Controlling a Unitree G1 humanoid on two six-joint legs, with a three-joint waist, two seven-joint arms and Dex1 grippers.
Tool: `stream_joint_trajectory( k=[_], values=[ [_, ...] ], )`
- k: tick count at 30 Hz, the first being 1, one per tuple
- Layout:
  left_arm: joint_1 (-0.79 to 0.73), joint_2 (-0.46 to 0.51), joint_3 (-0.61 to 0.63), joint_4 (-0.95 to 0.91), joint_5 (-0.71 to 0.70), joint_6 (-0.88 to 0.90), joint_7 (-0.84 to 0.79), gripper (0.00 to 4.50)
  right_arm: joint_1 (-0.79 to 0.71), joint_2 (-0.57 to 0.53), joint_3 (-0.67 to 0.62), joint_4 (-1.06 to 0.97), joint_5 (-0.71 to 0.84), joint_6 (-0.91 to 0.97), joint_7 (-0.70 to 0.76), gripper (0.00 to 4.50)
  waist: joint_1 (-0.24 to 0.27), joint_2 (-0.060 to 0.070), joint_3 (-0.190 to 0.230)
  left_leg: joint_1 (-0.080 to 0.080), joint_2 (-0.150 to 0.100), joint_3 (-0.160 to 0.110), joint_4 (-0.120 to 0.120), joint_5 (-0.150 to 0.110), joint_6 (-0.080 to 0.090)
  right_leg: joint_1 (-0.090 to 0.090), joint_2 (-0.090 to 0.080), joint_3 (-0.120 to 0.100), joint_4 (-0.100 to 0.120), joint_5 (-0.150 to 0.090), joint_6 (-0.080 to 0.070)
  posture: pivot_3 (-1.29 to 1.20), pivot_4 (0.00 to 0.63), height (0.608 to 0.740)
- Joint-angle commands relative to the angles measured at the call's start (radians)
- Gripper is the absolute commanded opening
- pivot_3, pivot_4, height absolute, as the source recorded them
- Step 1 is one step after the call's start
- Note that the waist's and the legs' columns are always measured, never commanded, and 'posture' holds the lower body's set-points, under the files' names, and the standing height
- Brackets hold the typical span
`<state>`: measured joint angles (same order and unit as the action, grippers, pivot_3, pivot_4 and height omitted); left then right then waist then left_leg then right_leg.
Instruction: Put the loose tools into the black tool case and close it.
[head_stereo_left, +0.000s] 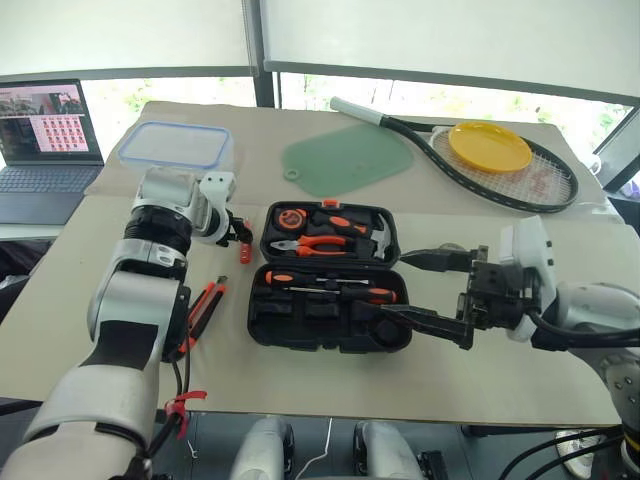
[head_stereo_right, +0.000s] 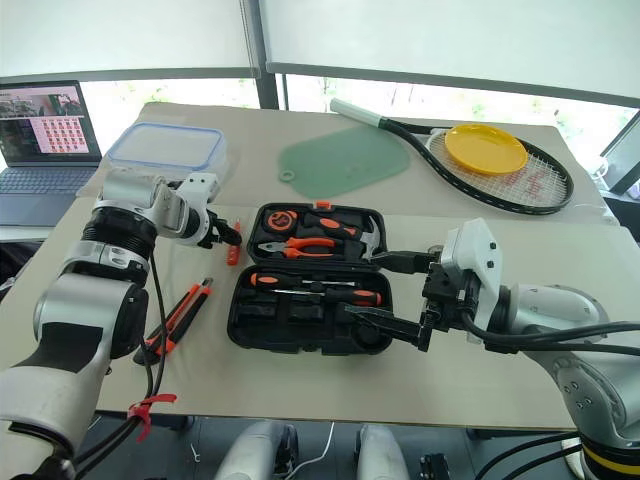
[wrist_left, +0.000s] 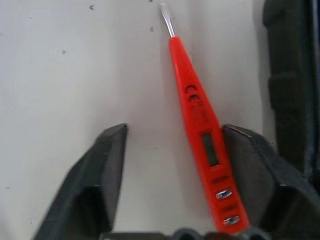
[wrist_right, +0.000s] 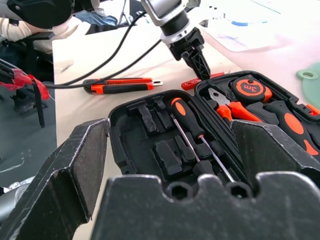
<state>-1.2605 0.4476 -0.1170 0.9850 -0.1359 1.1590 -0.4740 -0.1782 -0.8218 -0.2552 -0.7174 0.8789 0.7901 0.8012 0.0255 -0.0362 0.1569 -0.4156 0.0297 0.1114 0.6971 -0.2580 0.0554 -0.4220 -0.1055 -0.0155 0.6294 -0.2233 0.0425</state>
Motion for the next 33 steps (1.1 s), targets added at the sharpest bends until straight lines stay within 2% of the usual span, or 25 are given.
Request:
stream_joint_trajectory(
  k=[1,3,5,10,15,19,24,29,33],
  values=[
    [0.011,-0.029,-0.003,0.075,0.015,-0.002,-0.042,1.85,0.001,-0.018,-0.037,-0.027,0.024,-0.015,-0.014,4.5,0.001,0.0,0.0,0.0,0.0,0.0,0.0,0.0,0.0,0.0,0.0,0.0,0.0,0.0,0.0,0.0,0.15,0.738],
    [0.01,-0.029,0.002,0.089,0.026,-0.006,-0.052,1.03,0.004,-0.024,-0.039,-0.028,0.03,-0.015,-0.018,4.5,0.002,0.0,0.0,0.0,0.0,0.0,0.0,0.0,0.001,0.0,-0.001,0.0,0.0,0.0,0.001,0.0,0.15,0.738],
    [0.013,-0.009,0.007,0.095,0.034,-0.012,-0.061,0.45,0.009,-0.031,-0.044,-0.029,0.036,-0.014,-0.02,4.5,0.003,0.0,0.0,0.0,0.0,0.0,0.001,-0.001,0.001,0.0,-0.001,0.0,0.0,0.0,0.001,0.0,0.15,0.738],
    [0.024,0.077,-0.002,0.071,0.064,-0.064,-0.126,0.43,0.024,-0.048,-0.06,-0.033,0.052,-0.01,-0.025,4.5,-0.006,0.0,0.0,0.0,0.0,0.0,0.001,-0.001,0.001,0.0,-0.001,0.0,0.0,0.0,0.001,0.0,0.15,0.738],
    [0.073,0.221,-0.14,-0.097,0.094,-0.249,-0.493,0.43,0.043,-0.066,-0.069,-0.042,0.072,-0.004,-0.034,4.5,-0.026,-0.001,0.0,0.0,0.001,0.002,-0.001,0.0,0.0,-0.002,0.0,0.001,0.0,0.0,0.0,0.0,0.15,0.738],
    [0.125,0.347,-0.181,-0.288,0.07,-0.39,-0.764,0.43,0.058,-0.078,-0.075,-0.047,0.085,-0.002,-0.038,4.5,-0.024,-0.002,0.001,-0.005,0.002,0.001,-0.001,0.0,0.0,-0.006,0.001,0.0,0.0,-0.001,-0.001,0.0,0.15,0.738],
    [0.226,0.475,-0.202,-0.66,-0.023,-0.554,-1.111,0.43,0.089,-0.097,-0.082,-0.05,0.09,-0.008,-0.041,4.5,-0.01,-0.002,0.001,-0.009,0.002,0.001,0.003,0.0,0.0,-0.007,-0.001,0.0,-0.002,0.0,0.0,0.0,0.15,0.738],
    [0.289,0.52,-0.26,-0.905,-0.114,-0.558,-1.14,0.43,0.113,-0.105,-0.096,-0.056,0.099,-0.009,-0.049,4.5,-0.007,-0.002,0.001,-0.009,0.002,0.001,0.007,-0.003,0.005,-0.004,-0.001,0.0,-0.002,0.0,0.003,0.0,0.15,0.738],
    [0.316,0.452,-0.333,-1.002,-0.038,-0.558,-1.111,0.43,0.148,-0.115,-0.101,-0.069,0.083,-0.014,-0.047,4.5,-0.005,-0.002,0.001,-0.008,0.001,0.0,0.008,-0.003,0.006,-0.003,-0.001,0.0,-0.001,0.0,0.003,0.0,0.15,0.738]
  ],
)
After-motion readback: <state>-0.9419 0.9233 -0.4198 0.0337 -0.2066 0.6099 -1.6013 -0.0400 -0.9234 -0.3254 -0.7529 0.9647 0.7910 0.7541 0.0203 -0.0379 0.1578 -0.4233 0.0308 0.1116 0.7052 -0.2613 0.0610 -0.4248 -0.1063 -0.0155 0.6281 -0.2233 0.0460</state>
